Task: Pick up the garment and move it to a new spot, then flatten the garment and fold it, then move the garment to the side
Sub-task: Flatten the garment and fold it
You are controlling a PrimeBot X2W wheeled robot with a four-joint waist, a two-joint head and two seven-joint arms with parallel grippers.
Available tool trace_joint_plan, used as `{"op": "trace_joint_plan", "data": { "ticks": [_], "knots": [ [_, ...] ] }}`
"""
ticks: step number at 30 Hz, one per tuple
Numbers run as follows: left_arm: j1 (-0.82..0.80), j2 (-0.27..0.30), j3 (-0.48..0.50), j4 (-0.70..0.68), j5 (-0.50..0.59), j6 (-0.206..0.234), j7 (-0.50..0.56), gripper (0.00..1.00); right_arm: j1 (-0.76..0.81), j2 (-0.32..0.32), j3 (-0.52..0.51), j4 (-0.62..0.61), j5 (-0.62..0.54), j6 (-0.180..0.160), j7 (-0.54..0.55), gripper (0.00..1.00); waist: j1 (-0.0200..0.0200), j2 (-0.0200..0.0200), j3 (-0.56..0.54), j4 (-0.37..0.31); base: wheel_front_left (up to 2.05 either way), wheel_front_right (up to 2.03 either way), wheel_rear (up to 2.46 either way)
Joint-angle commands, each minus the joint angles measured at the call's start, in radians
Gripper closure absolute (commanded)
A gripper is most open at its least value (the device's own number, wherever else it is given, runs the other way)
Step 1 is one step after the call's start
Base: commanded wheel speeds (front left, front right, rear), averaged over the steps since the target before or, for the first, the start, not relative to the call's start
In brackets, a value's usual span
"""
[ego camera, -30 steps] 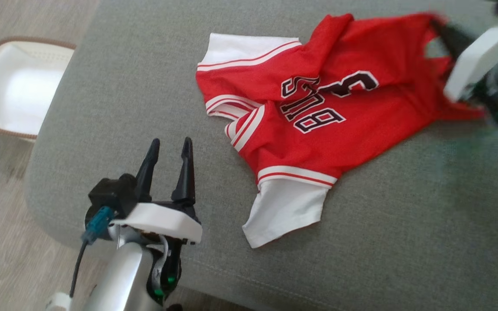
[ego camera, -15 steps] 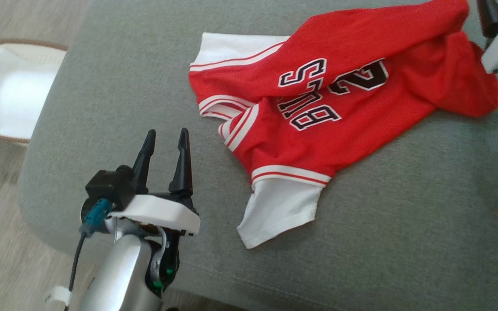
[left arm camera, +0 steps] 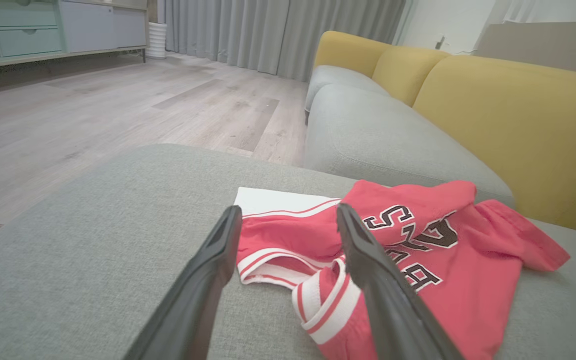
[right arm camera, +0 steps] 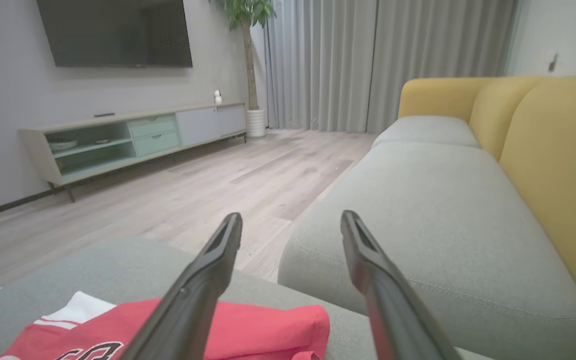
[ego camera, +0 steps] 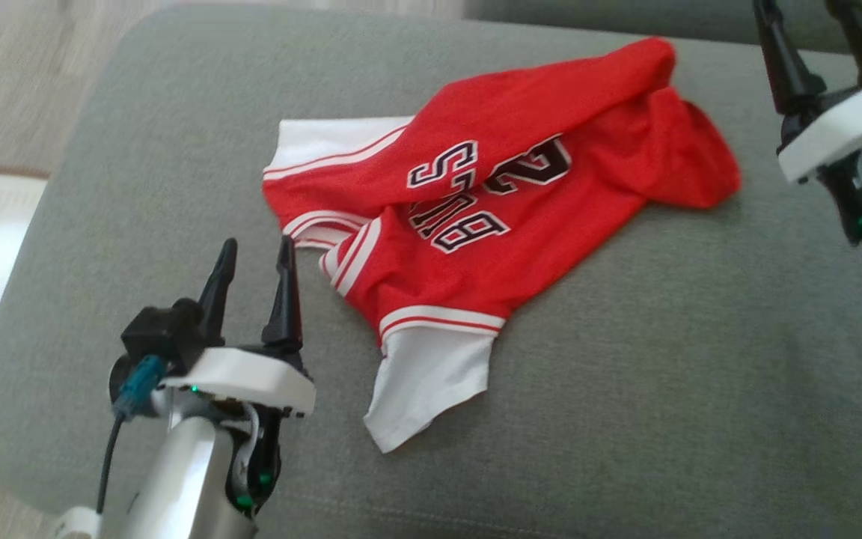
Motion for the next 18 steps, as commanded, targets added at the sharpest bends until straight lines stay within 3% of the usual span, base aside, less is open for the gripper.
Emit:
{"op": "trace_joint_plan", "data": {
  "ticks": [1,12,18],
  "knots": [
    [-0.009,0.012,0.045,-0.024,0.013,-0.008,-0.012,0.0,0.051,-0.01,-0.045,-0.052,-0.031,0.007,-0.011,0.0,0.0,0.0,-0.037,-0.037,0.0,0.0,0.0],
    [0.02,0.033,0.095,-0.014,0.012,-0.029,-0.012,0.0,0.473,0.042,-0.433,-0.327,-0.259,0.007,-0.011,0.0,0.0,0.0,-0.081,-0.12,0.0,0.0,0.0],
    [0.051,0.044,0.103,-0.017,0.007,-0.031,-0.012,0.0,0.704,0.161,-0.596,-0.451,-0.412,0.007,-0.011,0.0,0.0,0.0,-0.087,-0.178,0.0,0.0,0.0]
  ]
}}
